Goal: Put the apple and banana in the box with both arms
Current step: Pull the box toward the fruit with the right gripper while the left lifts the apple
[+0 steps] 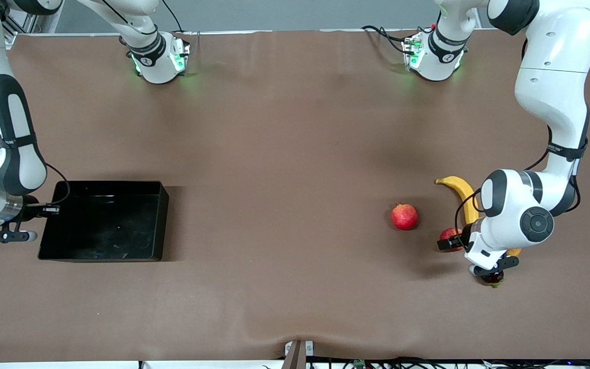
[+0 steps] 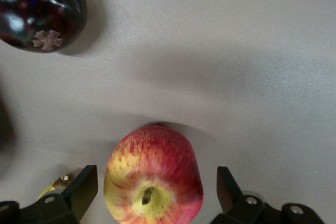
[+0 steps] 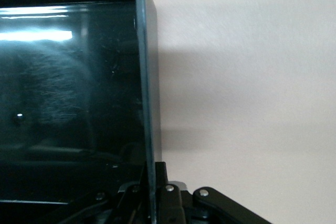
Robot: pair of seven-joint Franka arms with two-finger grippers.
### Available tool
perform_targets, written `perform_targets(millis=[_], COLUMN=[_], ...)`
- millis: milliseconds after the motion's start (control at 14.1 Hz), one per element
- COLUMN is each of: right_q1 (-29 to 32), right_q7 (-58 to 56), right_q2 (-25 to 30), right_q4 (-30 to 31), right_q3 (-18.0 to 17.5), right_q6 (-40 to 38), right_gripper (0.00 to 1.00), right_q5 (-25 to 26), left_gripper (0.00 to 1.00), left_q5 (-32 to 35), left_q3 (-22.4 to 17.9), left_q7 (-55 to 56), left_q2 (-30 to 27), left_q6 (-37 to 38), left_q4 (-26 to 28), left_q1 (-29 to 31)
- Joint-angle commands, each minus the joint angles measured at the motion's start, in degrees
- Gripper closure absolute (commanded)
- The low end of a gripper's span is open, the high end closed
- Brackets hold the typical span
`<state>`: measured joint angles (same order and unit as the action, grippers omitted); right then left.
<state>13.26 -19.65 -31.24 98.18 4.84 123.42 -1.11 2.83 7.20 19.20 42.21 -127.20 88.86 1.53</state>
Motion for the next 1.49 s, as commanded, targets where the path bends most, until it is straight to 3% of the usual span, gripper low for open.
perform_targets(millis=[0, 213, 284, 711, 995, 1422], right_q1=[-2.52, -7.43, -9.54, -20.01, -25.81, -32.23], right_q7=[-0.21, 4.42, 7.23, 16.21, 21.57, 28.16], right_q2=[4.34, 6.54, 6.8, 7.25, 7.68, 10.67], right_q4=[-0.88, -1.32, -1.58, -1.41, 0.08, 4.91], right_q3=[-1.58, -2.64, -2.73, -2.73, -2.64, -2.64], right_q6=[-5.1, -8.8, -10.38, -13.56, -13.56, -11.29], right_gripper=[1.0, 1.0, 1.0, 1.0, 1.0, 1.0], right_q5=[-0.74, -2.14, -2.23, -8.38, -11.36, -11.64], left_gripper=[0.17, 0.94, 1.0, 1.0, 1.0, 1.0], left_q5=[-0.72, -0.72, -0.72, -0.19, -0.28, -0.81], left_q3=[0.01, 0.01, 0.01, 0.19, 1.67, 5.54], left_q7=[0.49, 0.14, -0.04, 0.31, 0.57, 3.11], left_q2=[1.12, 0.86, 0.6, -3.88, -10.38, -18.91], left_q6=[-1.47, -1.47, -1.38, -0.24, 6.78, 18.64], left_q4=[-0.17, -0.17, -0.17, -0.44, -0.53, -0.26], left_q1=[-0.13, -0.13, -0.13, -0.04, 0.14, 0.4])
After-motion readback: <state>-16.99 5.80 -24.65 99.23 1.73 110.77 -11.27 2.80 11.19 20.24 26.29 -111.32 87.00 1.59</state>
